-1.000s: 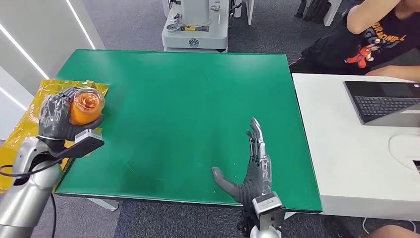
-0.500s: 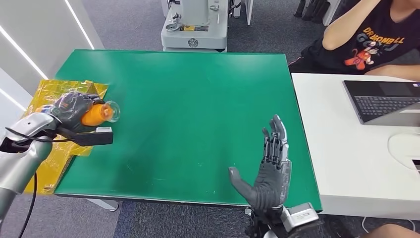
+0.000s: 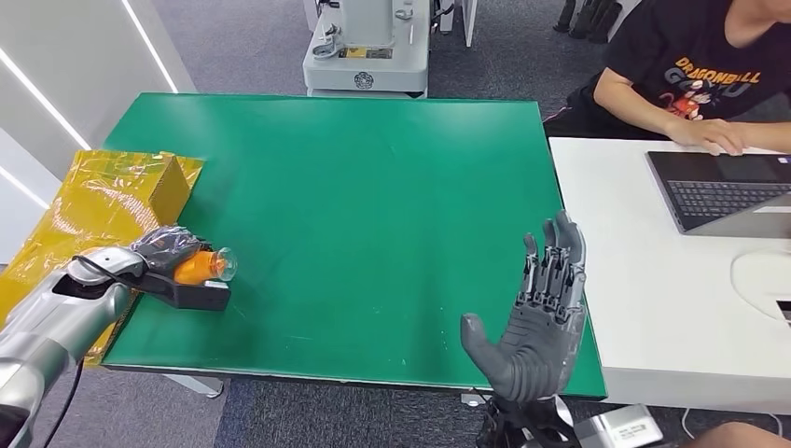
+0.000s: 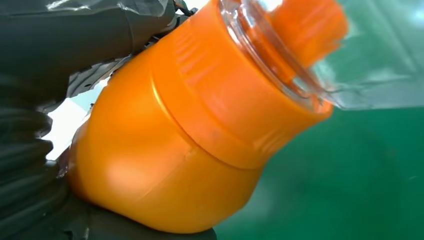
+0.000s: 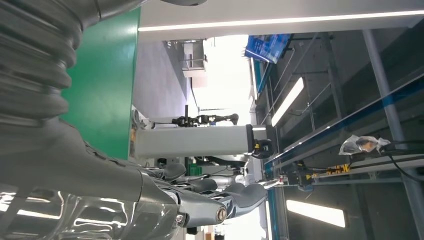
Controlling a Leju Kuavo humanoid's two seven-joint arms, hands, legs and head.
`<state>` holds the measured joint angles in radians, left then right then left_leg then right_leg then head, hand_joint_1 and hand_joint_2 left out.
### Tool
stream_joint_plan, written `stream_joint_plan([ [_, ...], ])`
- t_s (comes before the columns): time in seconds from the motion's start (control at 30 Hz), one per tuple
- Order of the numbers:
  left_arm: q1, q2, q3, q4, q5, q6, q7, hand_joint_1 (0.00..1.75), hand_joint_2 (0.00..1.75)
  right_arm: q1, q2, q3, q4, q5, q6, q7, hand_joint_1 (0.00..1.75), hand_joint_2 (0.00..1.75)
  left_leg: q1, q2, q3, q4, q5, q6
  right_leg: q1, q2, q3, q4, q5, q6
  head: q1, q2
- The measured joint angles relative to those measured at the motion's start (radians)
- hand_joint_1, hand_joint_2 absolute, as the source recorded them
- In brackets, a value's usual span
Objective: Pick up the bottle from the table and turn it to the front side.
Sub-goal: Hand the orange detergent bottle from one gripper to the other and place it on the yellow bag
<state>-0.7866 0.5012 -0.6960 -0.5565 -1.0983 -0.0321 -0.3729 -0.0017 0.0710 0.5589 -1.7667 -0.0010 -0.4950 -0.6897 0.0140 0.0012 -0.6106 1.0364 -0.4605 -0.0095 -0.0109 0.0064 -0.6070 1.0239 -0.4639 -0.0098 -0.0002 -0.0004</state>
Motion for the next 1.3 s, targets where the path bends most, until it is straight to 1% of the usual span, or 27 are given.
stream_joint_plan([
  [0.13, -0.038, -0.027, -0.039, 0.078, -0.034, 0.007, 0.019, 1.75, 1.75, 0.008, 0.004, -0.002, -0.005, 0.007, 0.003, 0.008, 0.00, 1.75, 0.000, 0.000, 0.000, 0.000, 0.000, 0.000, 0.000, 0.000, 0.000, 0.000, 0.000, 0.000, 0.000, 0.000],
  [0.27, -0.061, -0.044, -0.066, 0.122, -0.050, 0.028, 0.019, 1.75, 1.75, 0.012, 0.005, -0.004, -0.005, 0.009, 0.013, 0.009, 0.00, 1.75, 0.000, 0.000, 0.000, 0.000, 0.000, 0.000, 0.000, 0.000, 0.000, 0.000, 0.000, 0.000, 0.000, 0.000],
  [0.43, -0.081, -0.062, -0.085, 0.153, -0.057, 0.079, 0.021, 1.75, 1.75, 0.014, 0.007, -0.004, -0.003, 0.008, 0.017, 0.009, 0.00, 1.75, 0.000, 0.000, 0.000, 0.000, 0.000, 0.000, 0.000, 0.000, 0.000, 0.000, 0.000, 0.000, 0.000, 0.000],
  [0.6, -0.087, -0.087, -0.088, 0.167, -0.030, 0.140, 0.062, 1.75, 1.75, 0.018, 0.012, -0.004, -0.002, 0.010, 0.008, 0.011, 0.00, 1.75, 0.000, 0.000, 0.000, 0.000, 0.000, 0.000, 0.000, 0.000, 0.000, 0.000, 0.000, 0.000, 0.000, 0.000],
  [0.7, -0.093, -0.100, -0.088, 0.176, -0.041, 0.133, 0.069, 1.75, 1.75, 0.022, 0.015, -0.004, -0.002, 0.012, 0.000, 0.012, 0.00, 1.75, 0.000, 0.000, 0.000, 0.000, 0.000, 0.000, 0.000, 0.000, 0.000, 0.000, 0.000, 0.000, 0.000, 0.000],
  [0.83, -0.100, -0.112, -0.088, 0.187, -0.056, 0.099, 0.072, 1.75, 1.75, 0.028, 0.016, -0.005, -0.003, 0.013, -0.010, 0.012, 0.00, 1.75, 0.000, 0.000, 0.000, 0.000, 0.000, 0.000, 0.000, 0.000, 0.000, 0.000, 0.000, 0.000, 0.000, 0.000],
  [0.93, -0.102, -0.119, -0.088, 0.197, -0.072, 0.073, 0.093, 1.75, 1.75, 0.031, 0.016, -0.005, -0.004, 0.015, -0.015, 0.012, 0.00, 1.75, 0.000, 0.000, 0.000, 0.000, 0.000, 0.000, 0.000, 0.000, 0.000, 0.000, 0.000, 0.000, 0.000, 0.000],
  [1.03, -0.102, -0.122, -0.089, 0.210, -0.099, 0.058, 0.116, 1.75, 1.75, 0.032, 0.016, -0.005, -0.005, 0.015, -0.022, 0.012, 0.00, 1.75, 0.000, 0.000, 0.000, 0.000, 0.000, 0.000, 0.000, 0.000, 0.000, 0.000, 0.000, 0.000, 0.000, 0.000],
  [1.2, -0.102, -0.121, -0.095, 0.229, -0.118, 0.049, 0.128, 1.75, 1.75, 0.038, 0.016, -0.005, -0.005, 0.015, -0.029, 0.011, 0.00, 1.75, 0.000, 0.000, 0.000, 0.000, 0.000, 0.000, 0.000, 0.000, 0.000, 0.000, 0.000, 0.000, 0.000, 0.000],
  [1.3, -0.102, -0.120, -0.096, 0.237, -0.117, 0.046, 0.140, 0.44, 1.75, 0.041, 0.016, -0.006, -0.005, 0.015, -0.028, 0.011, 0.00, 1.75, 0.000, 0.000, 0.000, 0.000, 0.000, 0.000, 0.000, 0.000, 0.001, 0.000, 0.000, 0.000, 0.000, 0.000],
])
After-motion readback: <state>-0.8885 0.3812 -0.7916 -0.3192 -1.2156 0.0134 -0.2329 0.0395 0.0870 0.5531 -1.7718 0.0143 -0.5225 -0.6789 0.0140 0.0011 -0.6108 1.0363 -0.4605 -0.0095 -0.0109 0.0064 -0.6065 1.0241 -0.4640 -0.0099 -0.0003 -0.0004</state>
